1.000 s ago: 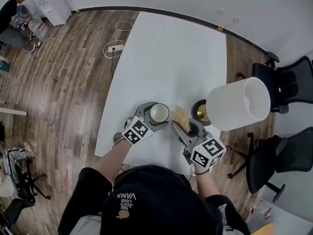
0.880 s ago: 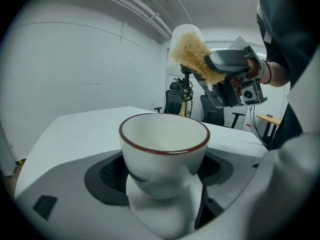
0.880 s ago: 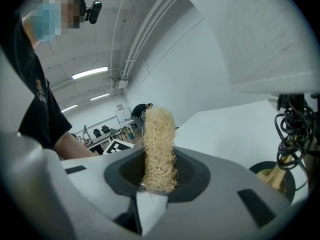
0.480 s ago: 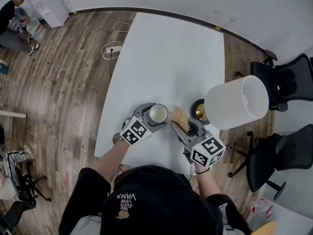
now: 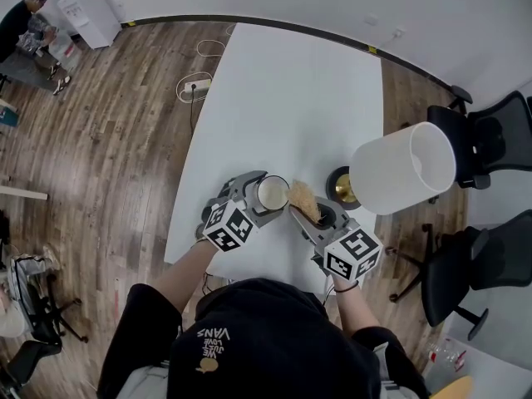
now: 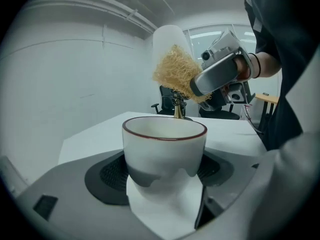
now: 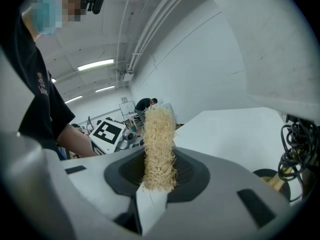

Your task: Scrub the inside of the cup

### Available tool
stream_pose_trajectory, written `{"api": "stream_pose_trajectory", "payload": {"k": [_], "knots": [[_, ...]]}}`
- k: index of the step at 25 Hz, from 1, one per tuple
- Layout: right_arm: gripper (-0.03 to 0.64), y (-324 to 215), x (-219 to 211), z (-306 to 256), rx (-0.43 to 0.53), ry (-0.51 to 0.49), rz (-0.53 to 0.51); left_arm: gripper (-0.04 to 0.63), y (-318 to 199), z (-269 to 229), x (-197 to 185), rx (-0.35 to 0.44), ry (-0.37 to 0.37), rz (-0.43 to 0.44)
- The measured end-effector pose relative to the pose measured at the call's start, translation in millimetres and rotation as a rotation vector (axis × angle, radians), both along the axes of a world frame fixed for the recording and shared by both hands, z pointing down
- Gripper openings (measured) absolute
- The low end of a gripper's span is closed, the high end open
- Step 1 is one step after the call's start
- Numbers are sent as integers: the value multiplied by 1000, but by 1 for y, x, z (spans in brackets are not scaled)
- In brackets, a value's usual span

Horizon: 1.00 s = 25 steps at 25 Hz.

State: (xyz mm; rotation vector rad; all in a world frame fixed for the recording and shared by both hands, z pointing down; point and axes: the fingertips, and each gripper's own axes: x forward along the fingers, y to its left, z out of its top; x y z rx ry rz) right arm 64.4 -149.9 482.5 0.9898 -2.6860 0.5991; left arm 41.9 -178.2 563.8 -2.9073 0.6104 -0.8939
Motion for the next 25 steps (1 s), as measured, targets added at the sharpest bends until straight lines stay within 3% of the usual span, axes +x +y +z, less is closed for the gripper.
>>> {"api": "stream_pose_trajectory", "payload": {"k": [4, 10, 16, 25], "knots": [[94, 7, -7, -1, -1, 47, -45, 397, 4, -13, -5, 86, -78, 11], [94, 18, -20, 8, -28, 198, -180, 397, 8, -27, -10, 165, -148, 7], [94, 22, -22, 17, -107, 320, -264, 398, 11, -36, -14, 257, -219, 11], [94, 43, -18, 32, -209, 492, -391, 398, 21, -31, -9, 297, -289, 37]]}}
